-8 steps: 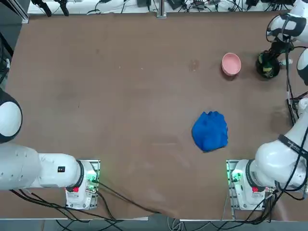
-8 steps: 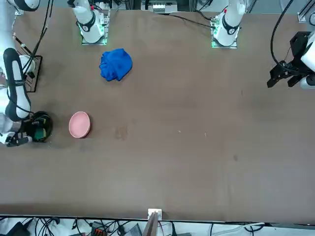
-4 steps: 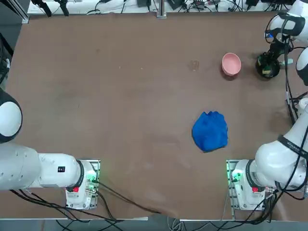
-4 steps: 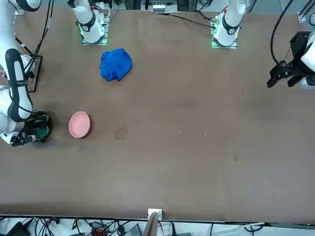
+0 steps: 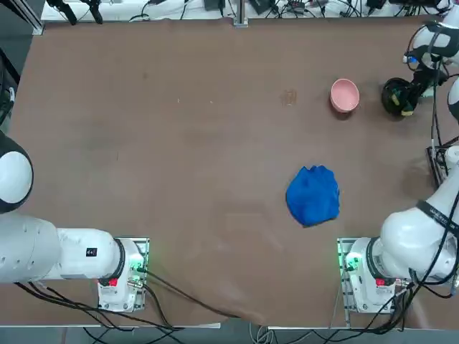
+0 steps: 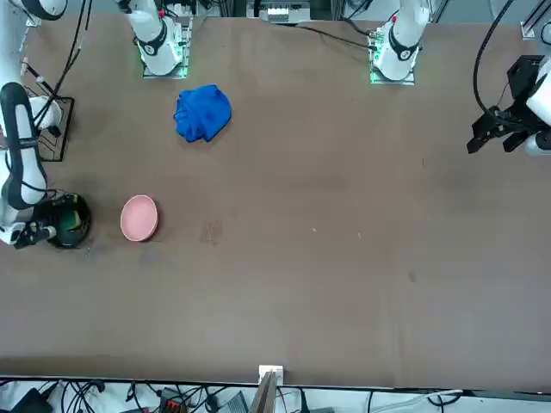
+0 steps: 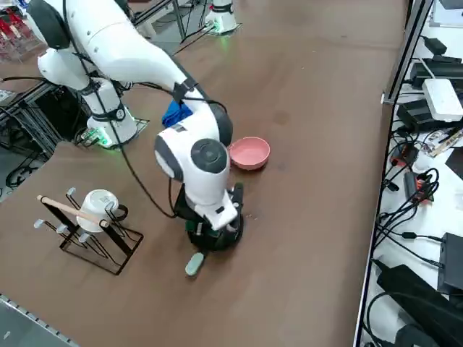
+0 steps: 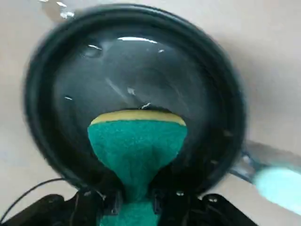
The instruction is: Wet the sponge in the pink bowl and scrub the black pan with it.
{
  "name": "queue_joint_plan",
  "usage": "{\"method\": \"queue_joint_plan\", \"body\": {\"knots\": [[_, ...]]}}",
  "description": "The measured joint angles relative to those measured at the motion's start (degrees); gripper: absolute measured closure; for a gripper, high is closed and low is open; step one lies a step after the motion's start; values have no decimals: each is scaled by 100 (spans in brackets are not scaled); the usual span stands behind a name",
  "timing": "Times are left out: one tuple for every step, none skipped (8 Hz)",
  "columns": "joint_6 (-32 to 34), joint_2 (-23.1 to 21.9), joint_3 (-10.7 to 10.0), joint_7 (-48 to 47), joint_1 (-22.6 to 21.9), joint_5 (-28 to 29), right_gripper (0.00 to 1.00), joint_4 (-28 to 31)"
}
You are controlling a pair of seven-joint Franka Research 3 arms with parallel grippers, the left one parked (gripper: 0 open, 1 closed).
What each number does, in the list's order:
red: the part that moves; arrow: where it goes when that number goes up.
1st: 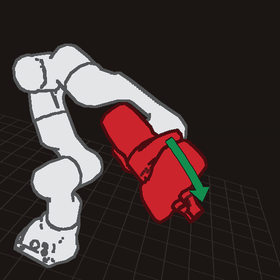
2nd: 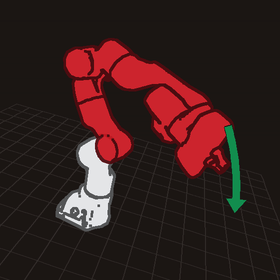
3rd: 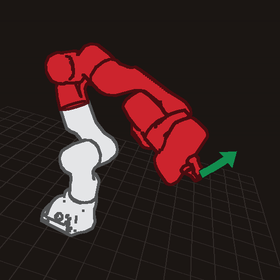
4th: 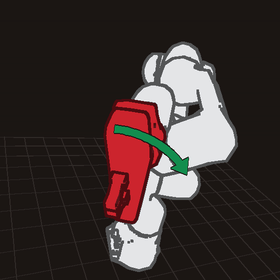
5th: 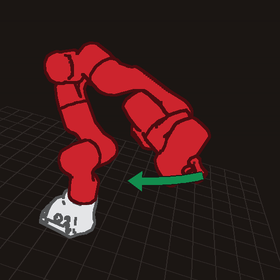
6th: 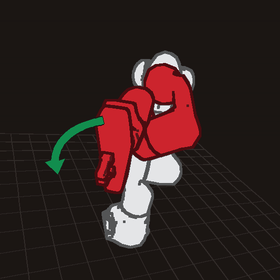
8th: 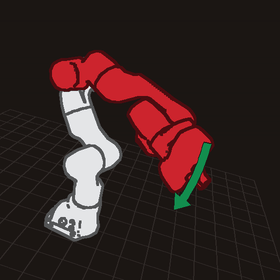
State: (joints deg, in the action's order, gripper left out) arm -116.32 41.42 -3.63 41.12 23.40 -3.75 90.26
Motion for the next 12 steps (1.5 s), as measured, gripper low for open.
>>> {"method": "queue_joint_plan", "body": {"knots": [[-161,0,1,11,48,-55,67,-12],[-355,6,2,12,51,-63,67,-13],[-539,29,6,10,49,-71,67,-13],[-741,73,22,-26,45,-71,67,-13],[-873,94,49,-130,25,-71,67,-20],[-956,97,84,-309,-31,-70,67,-35],[-976,97,111,-534,-154,-68,67,-41],[-940,97,119,-770,-316,-68,67,-42],[-812,95,117,-918,-449,-69,67,-44],[-657,85,117,-968,-514,-63,67,-52],[-491,71,133,-970,-530,-55,68,-54],[-303,55,170,-970,-532,-52,69,-53]]}}
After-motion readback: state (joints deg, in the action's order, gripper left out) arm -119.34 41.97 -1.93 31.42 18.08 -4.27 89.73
